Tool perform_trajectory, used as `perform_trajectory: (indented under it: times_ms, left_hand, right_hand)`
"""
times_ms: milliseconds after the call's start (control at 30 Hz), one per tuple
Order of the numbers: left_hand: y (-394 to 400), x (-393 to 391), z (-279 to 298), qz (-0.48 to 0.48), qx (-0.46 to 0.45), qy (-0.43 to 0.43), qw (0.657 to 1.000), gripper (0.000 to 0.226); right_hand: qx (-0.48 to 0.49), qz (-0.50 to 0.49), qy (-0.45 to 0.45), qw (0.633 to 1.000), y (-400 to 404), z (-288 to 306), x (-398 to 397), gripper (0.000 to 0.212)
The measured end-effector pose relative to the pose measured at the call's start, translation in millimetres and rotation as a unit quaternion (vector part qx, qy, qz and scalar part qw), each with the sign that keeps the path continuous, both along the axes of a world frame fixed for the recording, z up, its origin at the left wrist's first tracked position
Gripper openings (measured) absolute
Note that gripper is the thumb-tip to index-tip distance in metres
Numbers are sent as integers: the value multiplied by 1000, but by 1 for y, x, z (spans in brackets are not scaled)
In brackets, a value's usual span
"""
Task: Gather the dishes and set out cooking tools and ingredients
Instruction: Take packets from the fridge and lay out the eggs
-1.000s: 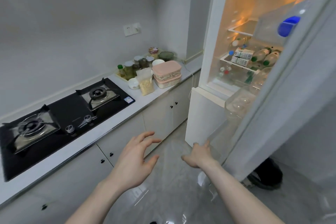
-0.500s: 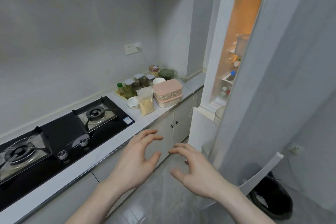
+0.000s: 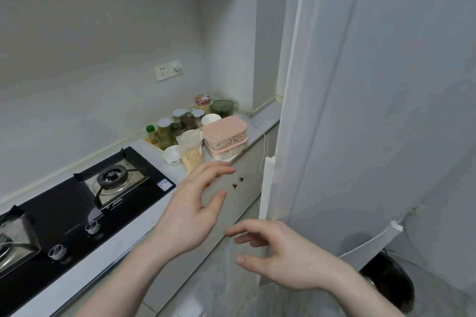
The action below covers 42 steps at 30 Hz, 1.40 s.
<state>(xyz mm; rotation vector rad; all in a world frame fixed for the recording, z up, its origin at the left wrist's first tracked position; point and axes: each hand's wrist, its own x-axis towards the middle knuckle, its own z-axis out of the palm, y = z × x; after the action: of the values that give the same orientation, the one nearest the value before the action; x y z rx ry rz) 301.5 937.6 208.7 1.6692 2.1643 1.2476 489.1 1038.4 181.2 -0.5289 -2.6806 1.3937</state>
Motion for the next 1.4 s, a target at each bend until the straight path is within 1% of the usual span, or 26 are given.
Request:
perform_trajectory:
  times_ms: [133, 300, 367, 433, 533, 600, 733, 933, 1167, 1267, 1400]
  left_hand:
    - [35, 4, 22, -4, 18, -31, 999, 40]
    - [82, 13, 32, -12, 65, -103, 992, 39]
    - [107, 15, 33, 11, 91, -139, 986, 42]
    - [120, 12, 33, 51, 112, -158, 980, 44]
    - [145, 7, 30, 95, 136, -172, 971, 38]
    - [162, 4, 27, 117, 129, -164, 971, 38]
    - [196, -8, 20, 157, 105, -125, 974, 39]
    - [253, -43, 21, 171, 78, -109, 976, 42]
    - [321, -58, 26, 177, 64, -120, 975, 47]
    - [344, -56, 28, 171, 53, -105, 978, 54]
    - [367, -58, 31, 159, 37, -107, 981, 56]
  right_hand:
    - [-16, 26, -4, 1000, 42, 1, -10, 39]
    - [-5, 10, 29, 1000, 109, 4, -1, 36]
    - [2, 9, 45, 999, 141, 8, 7, 35]
    - [17, 12, 52, 998, 162, 12, 12, 33]
    - [27, 10, 74, 997, 197, 17, 22, 29]
    - [28, -10, 102, 994, 217, 18, 24, 29]
    - [34, -35, 153, 987, 244, 23, 29, 35]
    - [60, -86, 208, 972, 279, 35, 34, 39]
    - [107, -133, 232, 958, 316, 44, 49, 41]
    - [113, -154, 246, 950, 328, 42, 52, 43]
    - [119, -172, 258, 943, 340, 41, 54, 48]
